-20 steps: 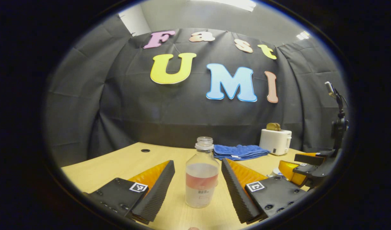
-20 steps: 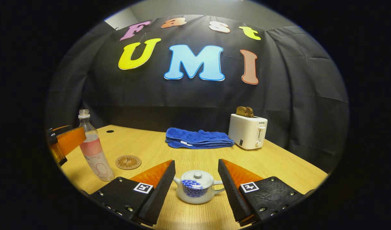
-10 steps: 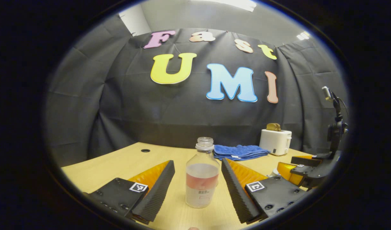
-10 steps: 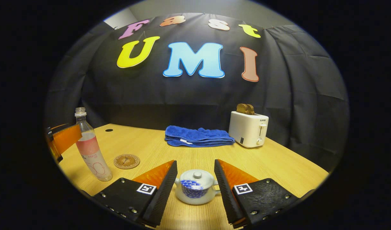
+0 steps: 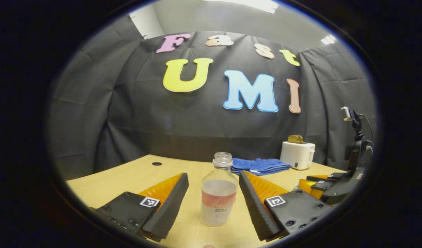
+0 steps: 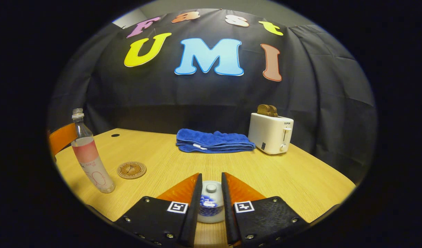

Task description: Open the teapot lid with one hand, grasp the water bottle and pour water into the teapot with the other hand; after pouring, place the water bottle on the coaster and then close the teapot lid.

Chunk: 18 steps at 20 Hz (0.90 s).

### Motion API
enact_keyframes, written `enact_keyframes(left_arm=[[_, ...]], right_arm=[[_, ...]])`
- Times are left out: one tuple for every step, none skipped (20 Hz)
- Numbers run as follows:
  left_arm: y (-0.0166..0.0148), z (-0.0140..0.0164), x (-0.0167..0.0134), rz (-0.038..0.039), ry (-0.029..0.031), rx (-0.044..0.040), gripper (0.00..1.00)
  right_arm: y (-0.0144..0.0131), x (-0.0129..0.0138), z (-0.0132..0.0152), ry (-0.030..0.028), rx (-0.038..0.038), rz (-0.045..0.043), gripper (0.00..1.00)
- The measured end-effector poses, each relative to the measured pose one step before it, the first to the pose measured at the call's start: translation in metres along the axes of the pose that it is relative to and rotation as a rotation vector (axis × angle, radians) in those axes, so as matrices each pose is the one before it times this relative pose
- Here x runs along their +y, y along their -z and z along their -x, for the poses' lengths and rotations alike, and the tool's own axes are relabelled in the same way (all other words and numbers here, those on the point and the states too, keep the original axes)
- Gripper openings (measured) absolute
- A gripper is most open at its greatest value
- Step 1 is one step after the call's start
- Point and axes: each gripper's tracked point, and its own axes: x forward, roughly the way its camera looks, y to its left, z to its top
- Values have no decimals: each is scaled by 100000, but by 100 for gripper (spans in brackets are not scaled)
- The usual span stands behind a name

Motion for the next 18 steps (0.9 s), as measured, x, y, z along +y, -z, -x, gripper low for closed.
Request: enact_keyframes(left_arm=[[-58, -75, -86, 160, 172, -213, 99], [-154, -1, -129, 63, 252, -250, 99], [24, -4, -111, -189, 96, -110, 99], [-38, 5, -18, -289, -39, -39, 99], [111, -16, 15, -167, -121, -76, 99], [-50, -8, 16, 232, -60, -125, 99], [100, 47, 51, 428, -1, 100, 99], [-16, -25, 8, 132, -30, 121, 99], [104, -87, 15, -141, -77, -23, 99], [-43, 15, 28, -478, -40, -36, 99], [70, -85, -61, -750, -88, -60, 99], [-105, 16, -41, -720, 229, -186, 99], [7, 98, -226, -573, 538, -139, 99], [-124, 83, -69, -245, 661, -71, 99], [57, 7, -44, -229, 526, 2, 99], [-154, -53, 72, -454, 49, -225, 99], [127, -22, 129, -289, 212, 68, 99], [-15, -83, -13, 66, 421, 35, 99]], right_arm=[[-94, 32, -78, 99, -435, 1334, 34], [65, 76, -38, 68, -449, 1478, 34], [545, -216, -566, 2343, -2078, 1059, 34], [-452, -1, 368, 88, -677, 275, 33], [-190, 8, 185, 548, -1134, 1300, 14], [127, 8, -188, 206, 48, 588, 14], [-17, 6, -17, -192, -8, -287, 14], [-6, -9, 26, -490, 92, -739, 14], [-59, 12, 10, -554, 8, -1089, 14], [-71, -21, 35, -315, -220, -1264, 14], [53, -8, 55, -121, -267, -941, 14], [-34, 42, -42, -8, -490, -282, 14], [-59, -17, 20, 123, -444, -259, 14], [0, 17, -16, -25, -315, -321, 14], [-355, 36, 46, -220, -852, -767, 14], [-410, 70, -5, -693, -1260, -1125, 14], [-324, 4, -11, -540, -287, -1021, 14], [-246, -170, 55, 4, -314, -1003, 14]])
